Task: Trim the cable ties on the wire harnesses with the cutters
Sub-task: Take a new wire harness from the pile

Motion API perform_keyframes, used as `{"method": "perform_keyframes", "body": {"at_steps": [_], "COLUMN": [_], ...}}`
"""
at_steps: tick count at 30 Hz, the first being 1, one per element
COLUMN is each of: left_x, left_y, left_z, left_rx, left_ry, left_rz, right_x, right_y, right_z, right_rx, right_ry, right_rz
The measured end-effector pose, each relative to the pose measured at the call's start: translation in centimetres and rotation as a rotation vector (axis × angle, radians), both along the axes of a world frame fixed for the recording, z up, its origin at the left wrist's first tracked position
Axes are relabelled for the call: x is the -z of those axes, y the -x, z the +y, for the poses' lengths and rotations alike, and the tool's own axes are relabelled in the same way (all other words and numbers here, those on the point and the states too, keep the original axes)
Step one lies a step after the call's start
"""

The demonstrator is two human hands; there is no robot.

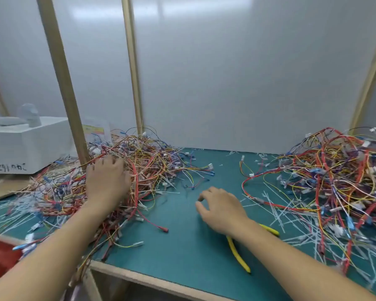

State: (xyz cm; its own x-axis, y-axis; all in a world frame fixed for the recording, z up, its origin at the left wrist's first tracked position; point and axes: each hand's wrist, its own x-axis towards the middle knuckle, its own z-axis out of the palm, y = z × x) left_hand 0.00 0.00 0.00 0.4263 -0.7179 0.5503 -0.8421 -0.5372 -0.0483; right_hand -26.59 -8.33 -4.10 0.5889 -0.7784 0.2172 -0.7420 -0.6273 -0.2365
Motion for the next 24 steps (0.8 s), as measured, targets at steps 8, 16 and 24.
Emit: {"method": "perform_keyframes", "body": {"at_steps": [8,16,24], "left_x": [1.5,1.9,-0.4], "left_y": [-1.2,2.3,2.5], "left_z": [0.4,-1.3,-3.6], "left_rx": [-0.014,0.085,-0.069], "left_ry": [-0.08,0.111,-0.123], "left_rz": [0.001,-0.061,0.052], "right_x": [0.8,0.1,-0.7], "right_y": [-3.7,-3.0,-0.2], "right_z": [-0.3,-1.2,-1.2], "right_rx": [-0.035,0.017,0.055], "right_ry": [-0.03,-0.072,-0.085], "right_rz": [-0.016,-0.105,-0.144]}}
